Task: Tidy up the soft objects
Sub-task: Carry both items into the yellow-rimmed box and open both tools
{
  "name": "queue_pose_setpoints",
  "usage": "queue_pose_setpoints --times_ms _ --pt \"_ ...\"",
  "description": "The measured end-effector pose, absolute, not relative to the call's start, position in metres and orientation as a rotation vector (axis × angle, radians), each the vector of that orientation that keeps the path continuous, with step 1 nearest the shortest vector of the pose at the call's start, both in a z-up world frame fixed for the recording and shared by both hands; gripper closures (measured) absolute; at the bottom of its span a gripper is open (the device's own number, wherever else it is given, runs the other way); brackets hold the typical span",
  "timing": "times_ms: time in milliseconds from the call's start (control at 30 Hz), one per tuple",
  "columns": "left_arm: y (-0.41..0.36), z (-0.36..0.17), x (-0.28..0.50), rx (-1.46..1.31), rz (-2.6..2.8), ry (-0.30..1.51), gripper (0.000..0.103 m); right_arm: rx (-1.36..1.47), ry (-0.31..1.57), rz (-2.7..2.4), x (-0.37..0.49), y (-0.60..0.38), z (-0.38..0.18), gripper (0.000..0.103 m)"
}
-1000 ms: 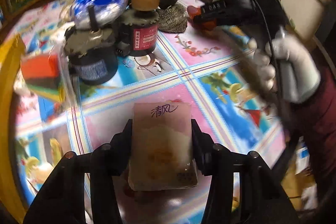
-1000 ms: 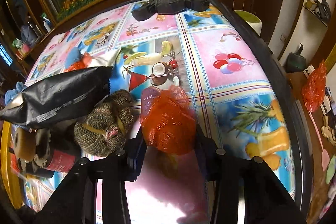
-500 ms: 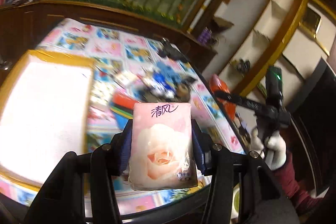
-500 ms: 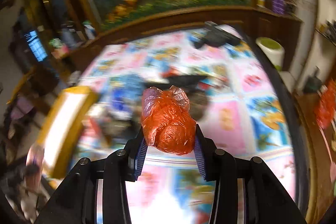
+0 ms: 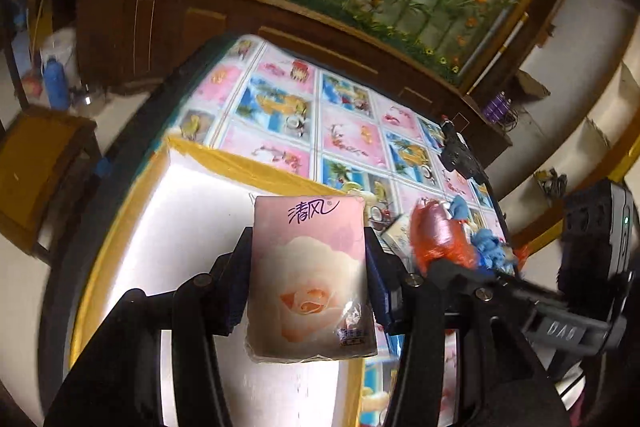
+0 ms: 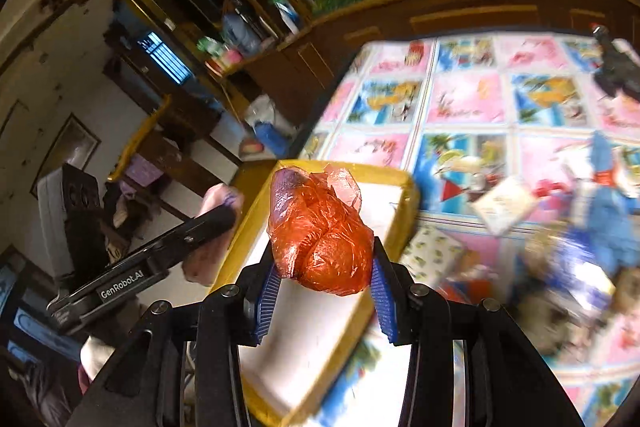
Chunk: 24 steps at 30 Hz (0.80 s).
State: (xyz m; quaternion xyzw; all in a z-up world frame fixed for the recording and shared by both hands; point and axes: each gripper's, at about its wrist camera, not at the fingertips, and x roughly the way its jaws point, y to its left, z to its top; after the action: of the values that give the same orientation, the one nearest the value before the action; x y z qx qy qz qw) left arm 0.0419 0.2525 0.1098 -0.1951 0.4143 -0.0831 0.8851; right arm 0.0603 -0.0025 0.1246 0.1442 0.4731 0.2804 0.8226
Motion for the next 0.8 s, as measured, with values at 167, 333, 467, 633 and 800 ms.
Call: queue_pose_setpoints --times_ms 167,333,467,633,800 --pt "0.266 0.072 0.068 -0.513 -0.223 0.907 0.054 0.260 1.054 0.571 0.108 0.027 0.089 0.062" --pt "0.276 0.052 0.081 -0.622 -0.235 0.941 0.047 0.150 1.029 0.509 0.114 0.060 0.071 0.055" --pt "0.280 0.052 0.077 -0.644 -0.242 0.940 0.046 0.127 0.987 0.487 0.105 0.063 0.073 0.028" --pt "0.287 0.069 0.052 -0.650 -0.221 0.899 0.044 0.153 0.963 0.468 0.098 0.042 0.079 0.028" --pt "0.295 0.066 0.019 -0.653 -0.136 0.850 0.030 0.245 1.014 0.477 0.094 0.016 0.066 0.027"
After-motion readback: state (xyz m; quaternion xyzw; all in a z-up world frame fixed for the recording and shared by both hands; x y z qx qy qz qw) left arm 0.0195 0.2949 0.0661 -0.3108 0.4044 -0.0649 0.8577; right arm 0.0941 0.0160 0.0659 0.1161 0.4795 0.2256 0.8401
